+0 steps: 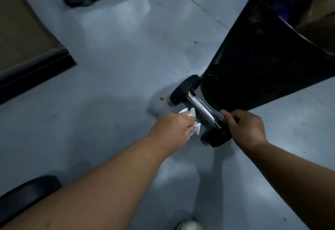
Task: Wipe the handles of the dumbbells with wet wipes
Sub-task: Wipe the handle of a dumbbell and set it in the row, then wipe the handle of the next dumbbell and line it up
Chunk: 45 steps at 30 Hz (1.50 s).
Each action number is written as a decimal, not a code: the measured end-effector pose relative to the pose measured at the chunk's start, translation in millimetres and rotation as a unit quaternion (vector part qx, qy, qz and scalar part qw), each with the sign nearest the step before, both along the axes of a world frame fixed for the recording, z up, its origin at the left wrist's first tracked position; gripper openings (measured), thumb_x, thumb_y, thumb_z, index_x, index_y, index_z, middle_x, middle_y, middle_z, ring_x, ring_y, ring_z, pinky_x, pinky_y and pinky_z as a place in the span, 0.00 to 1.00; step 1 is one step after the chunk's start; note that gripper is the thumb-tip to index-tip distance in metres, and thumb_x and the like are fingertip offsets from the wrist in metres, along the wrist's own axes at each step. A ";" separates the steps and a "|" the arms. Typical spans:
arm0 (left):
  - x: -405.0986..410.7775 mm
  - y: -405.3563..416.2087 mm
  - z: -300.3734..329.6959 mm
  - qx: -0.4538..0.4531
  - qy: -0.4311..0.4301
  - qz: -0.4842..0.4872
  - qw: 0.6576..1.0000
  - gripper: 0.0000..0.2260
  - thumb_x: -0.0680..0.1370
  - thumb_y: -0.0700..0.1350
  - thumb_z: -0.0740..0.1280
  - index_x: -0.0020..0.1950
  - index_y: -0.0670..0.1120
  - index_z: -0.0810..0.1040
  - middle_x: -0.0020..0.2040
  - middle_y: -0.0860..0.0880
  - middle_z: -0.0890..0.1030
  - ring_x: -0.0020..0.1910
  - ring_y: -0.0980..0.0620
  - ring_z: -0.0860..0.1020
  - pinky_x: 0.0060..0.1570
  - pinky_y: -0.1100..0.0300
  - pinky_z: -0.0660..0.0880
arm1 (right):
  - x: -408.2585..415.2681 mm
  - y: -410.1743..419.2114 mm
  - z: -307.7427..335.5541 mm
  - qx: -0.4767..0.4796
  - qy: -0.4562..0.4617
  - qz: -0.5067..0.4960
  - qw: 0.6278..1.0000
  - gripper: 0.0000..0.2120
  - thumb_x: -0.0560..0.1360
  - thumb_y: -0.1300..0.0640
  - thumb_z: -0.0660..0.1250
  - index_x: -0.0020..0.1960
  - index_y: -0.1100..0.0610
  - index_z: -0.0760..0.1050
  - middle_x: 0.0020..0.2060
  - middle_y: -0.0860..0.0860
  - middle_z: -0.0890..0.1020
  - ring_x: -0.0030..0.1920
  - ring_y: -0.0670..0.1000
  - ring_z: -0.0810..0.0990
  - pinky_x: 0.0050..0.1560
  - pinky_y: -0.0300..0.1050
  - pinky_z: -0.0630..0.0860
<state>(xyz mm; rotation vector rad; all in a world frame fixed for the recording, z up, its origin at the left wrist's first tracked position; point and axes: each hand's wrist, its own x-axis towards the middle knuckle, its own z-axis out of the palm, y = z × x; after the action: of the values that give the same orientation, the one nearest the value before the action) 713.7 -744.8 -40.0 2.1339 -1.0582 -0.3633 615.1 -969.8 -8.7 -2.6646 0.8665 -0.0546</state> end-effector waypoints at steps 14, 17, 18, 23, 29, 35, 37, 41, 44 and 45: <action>-101.0 180.5 99.7 0.029 -0.025 0.167 0.985 0.14 0.76 0.47 0.67 0.57 0.45 0.86 0.60 0.48 0.84 0.66 0.56 0.76 0.71 0.65 0.66 | 1.1 49.8 27.0 -0.035 -0.011 0.148 0.988 0.09 0.77 0.52 0.69 0.43 0.56 0.82 0.40 0.57 0.81 0.40 0.59 0.78 0.39 0.46 0.73; -127.8 202.4 117.7 0.043 -0.040 0.192 0.980 0.12 0.77 0.46 0.67 0.56 0.46 0.86 0.59 0.49 0.84 0.67 0.58 0.75 0.70 0.64 0.66 | -5.2 98.4 41.4 -0.004 -0.083 0.276 0.957 0.06 0.75 0.59 0.74 0.50 0.59 0.84 0.47 0.57 0.85 0.50 0.60 0.82 0.54 0.48 0.74; -137.4 208.1 123.4 0.047 -0.043 0.192 0.979 0.12 0.77 0.45 0.67 0.56 0.45 0.86 0.59 0.48 0.84 0.67 0.58 0.74 0.70 0.63 0.66 | -8.1 116.4 45.4 0.008 -0.110 0.325 0.939 0.07 0.74 0.61 0.75 0.51 0.60 0.84 0.47 0.57 0.85 0.51 0.60 0.83 0.57 0.45 0.72; -181.9 235.6 141.4 0.038 -0.048 0.244 0.968 0.10 0.75 0.41 0.71 0.55 0.43 0.87 0.59 0.45 0.84 0.64 0.54 0.78 0.69 0.68 0.66 | -33.7 213.2 81.7 0.098 -0.193 0.513 0.831 0.10 0.76 0.55 0.73 0.56 0.57 0.84 0.53 0.50 0.86 0.55 0.50 0.83 0.61 0.42 0.76; -224.7 267.7 154.4 -0.012 -0.084 0.311 0.947 0.08 0.77 0.39 0.71 0.55 0.44 0.86 0.58 0.47 0.85 0.66 0.54 0.77 0.70 0.66 0.67 | -61.4 277.2 138.5 0.132 -0.187 0.631 0.741 0.14 0.75 0.55 0.75 0.59 0.57 0.83 0.56 0.49 0.85 0.52 0.43 0.79 0.58 0.27 0.72; -245.6 280.0 170.8 -0.055 -0.124 0.368 0.920 0.07 0.74 0.43 0.73 0.49 0.43 0.87 0.52 0.50 0.86 0.55 0.54 0.82 0.61 0.62 0.74 | -61.4 291.0 168.5 0.111 -0.152 0.708 0.681 0.16 0.75 0.50 0.73 0.58 0.58 0.83 0.51 0.48 0.85 0.45 0.44 0.81 0.50 0.37 0.79; -242.2 281.7 166.4 -0.071 -0.132 0.396 0.906 0.06 0.72 0.43 0.74 0.46 0.42 0.87 0.50 0.50 0.87 0.52 0.53 0.83 0.59 0.60 0.76 | -51.1 292.9 173.1 0.101 -0.137 0.710 0.683 0.16 0.75 0.47 0.73 0.58 0.56 0.83 0.51 0.48 0.85 0.42 0.45 0.82 0.48 0.42 0.81; -244.4 279.4 148.5 -0.075 -0.106 0.418 0.899 0.03 0.74 0.43 0.76 0.45 0.45 0.86 0.55 0.51 0.85 0.56 0.53 0.82 0.59 0.53 0.78 | -36.9 303.8 179.3 0.086 -0.093 0.771 0.624 0.16 0.76 0.49 0.73 0.60 0.56 0.82 0.53 0.47 0.85 0.47 0.45 0.82 0.52 0.37 0.79; -236.6 275.5 139.5 -0.127 -0.091 0.424 0.892 0.05 0.75 0.44 0.75 0.45 0.49 0.80 0.53 0.52 0.83 0.56 0.53 0.81 0.56 0.52 0.77 | -22.1 307.7 176.4 0.057 -0.028 0.822 0.566 0.14 0.79 0.49 0.69 0.61 0.54 0.81 0.54 0.48 0.84 0.53 0.48 0.82 0.56 0.43 0.79; -233.8 273.9 137.7 -0.143 -0.074 0.434 0.886 0.08 0.75 0.46 0.75 0.46 0.51 0.76 0.52 0.53 0.81 0.55 0.52 0.80 0.54 0.51 0.78 | -16.0 309.2 175.0 0.056 -0.006 0.827 0.560 0.14 0.79 0.49 0.68 0.61 0.54 0.80 0.54 0.48 0.84 0.53 0.49 0.82 0.56 0.44 0.79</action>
<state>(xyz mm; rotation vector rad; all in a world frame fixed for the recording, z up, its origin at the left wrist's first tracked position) 479.9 -470.9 97.6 2.1361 -0.1257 0.3692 599.1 -660.6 166.3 -2.1853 -1.7222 0.3995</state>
